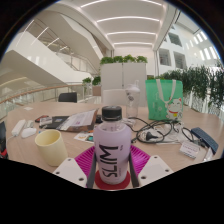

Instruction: Pour water

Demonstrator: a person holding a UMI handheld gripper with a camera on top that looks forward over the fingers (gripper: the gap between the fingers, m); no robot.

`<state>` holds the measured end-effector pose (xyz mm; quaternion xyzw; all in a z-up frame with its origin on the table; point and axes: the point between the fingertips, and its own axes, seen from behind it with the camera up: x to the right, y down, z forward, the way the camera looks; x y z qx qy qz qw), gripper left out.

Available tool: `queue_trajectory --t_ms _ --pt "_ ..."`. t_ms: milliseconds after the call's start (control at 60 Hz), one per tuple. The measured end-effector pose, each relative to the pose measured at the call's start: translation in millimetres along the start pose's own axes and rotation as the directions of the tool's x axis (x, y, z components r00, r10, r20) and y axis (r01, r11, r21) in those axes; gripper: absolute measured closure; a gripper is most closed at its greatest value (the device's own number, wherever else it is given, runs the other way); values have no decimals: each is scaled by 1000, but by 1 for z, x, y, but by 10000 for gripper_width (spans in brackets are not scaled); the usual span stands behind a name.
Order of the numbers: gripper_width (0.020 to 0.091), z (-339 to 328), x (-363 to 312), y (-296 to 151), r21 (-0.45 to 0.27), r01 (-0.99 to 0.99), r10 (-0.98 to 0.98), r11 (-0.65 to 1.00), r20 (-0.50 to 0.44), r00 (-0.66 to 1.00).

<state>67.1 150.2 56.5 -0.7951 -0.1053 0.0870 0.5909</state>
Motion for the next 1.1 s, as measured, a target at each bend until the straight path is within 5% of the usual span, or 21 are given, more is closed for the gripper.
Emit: queue_trajectory --t_ms 233,300,433,667,1100 --pt "557 -3 0 2 -9 -4 4 1000 21 1000" --pt "521 -3 2 8 -59 -3 3 998 4 1000" --pt "254 -18 10 37 -252 44 -54 967 -33 998" --pt "262 -90 -14 6 -286 53 -71 957 -53 996" --pt "268 -241 -124 -62 -217 47 -109 975 -281 953"
